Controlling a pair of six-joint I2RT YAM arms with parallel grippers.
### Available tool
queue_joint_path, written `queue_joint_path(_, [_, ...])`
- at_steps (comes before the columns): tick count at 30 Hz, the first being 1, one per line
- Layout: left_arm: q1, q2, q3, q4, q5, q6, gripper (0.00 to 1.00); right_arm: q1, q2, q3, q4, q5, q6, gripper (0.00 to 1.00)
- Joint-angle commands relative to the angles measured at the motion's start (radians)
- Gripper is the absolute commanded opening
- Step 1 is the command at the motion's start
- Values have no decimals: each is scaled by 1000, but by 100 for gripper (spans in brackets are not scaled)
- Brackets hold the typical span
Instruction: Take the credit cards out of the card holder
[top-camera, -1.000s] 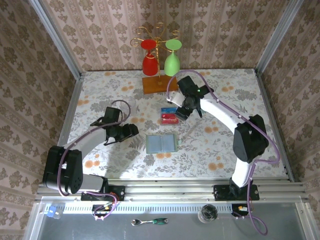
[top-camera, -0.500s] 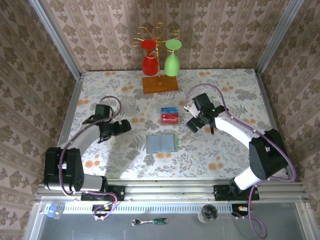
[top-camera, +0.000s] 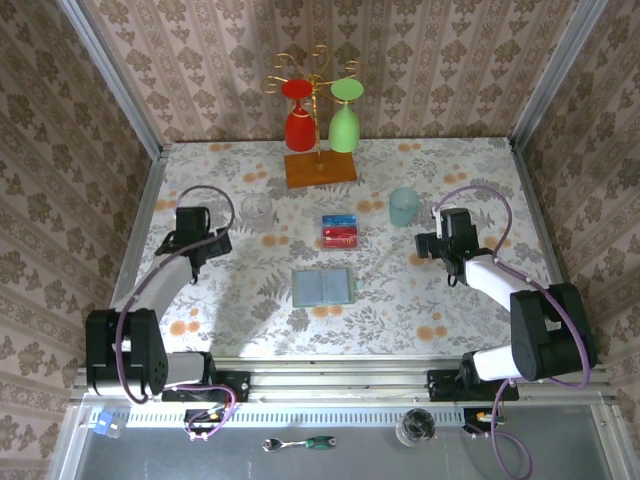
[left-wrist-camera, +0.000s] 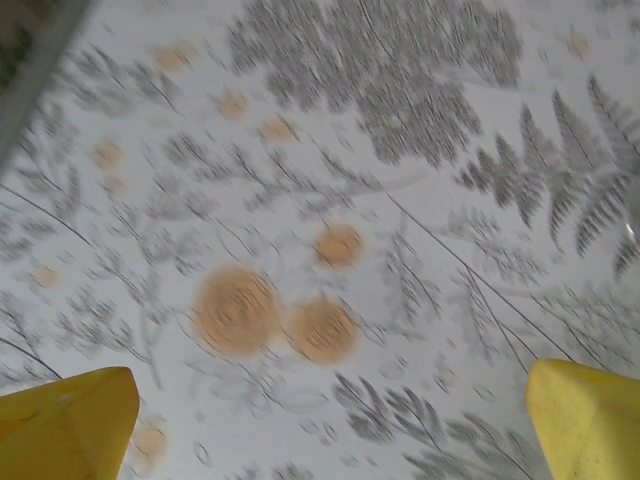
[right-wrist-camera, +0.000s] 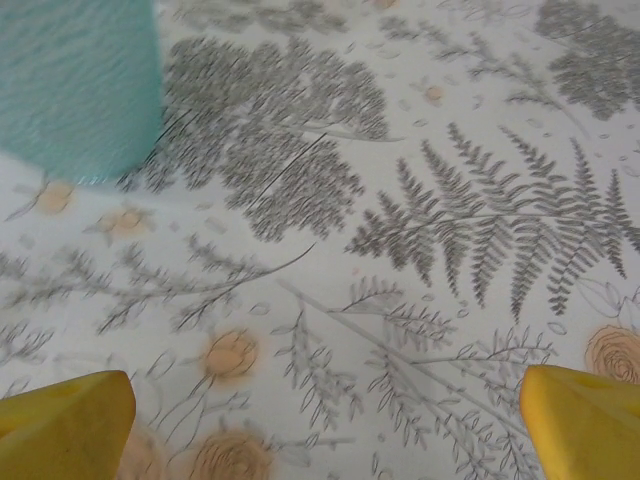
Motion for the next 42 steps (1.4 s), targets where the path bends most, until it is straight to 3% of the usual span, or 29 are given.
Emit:
queue_joint_path(1, [15, -35, -119, 287, -116, 137, 100, -27, -7, -47, 264, 33, 66, 100])
queue_joint_path(8, [23, 50, -387, 1032, -50, 324, 100, -67, 77, -77, 476, 14, 137, 100])
queue_joint_path(10, [35, 56, -338, 931, -11, 296, 100, -66, 111, -80, 512, 13, 135, 100])
queue_joint_path(13, [37, 100, -311, 942, 45, 291, 100, -66, 98, -126, 573, 9, 136, 100])
queue_joint_path(19, [37, 293, -401, 1318, 99, 314, 100, -67, 123, -199, 725, -45, 117, 100])
queue_joint_path(22, [37, 279, -374, 1246, 54, 293, 100, -70, 135, -209, 751, -55, 116, 100])
queue_joint_path(27, [29, 269, -316, 1117, 97, 306, 100, -70, 138, -206, 753, -55, 115, 100])
queue_joint_path(42, [31, 275, -318, 1132, 107, 318, 100, -70, 137, -210, 759, -55, 114, 100])
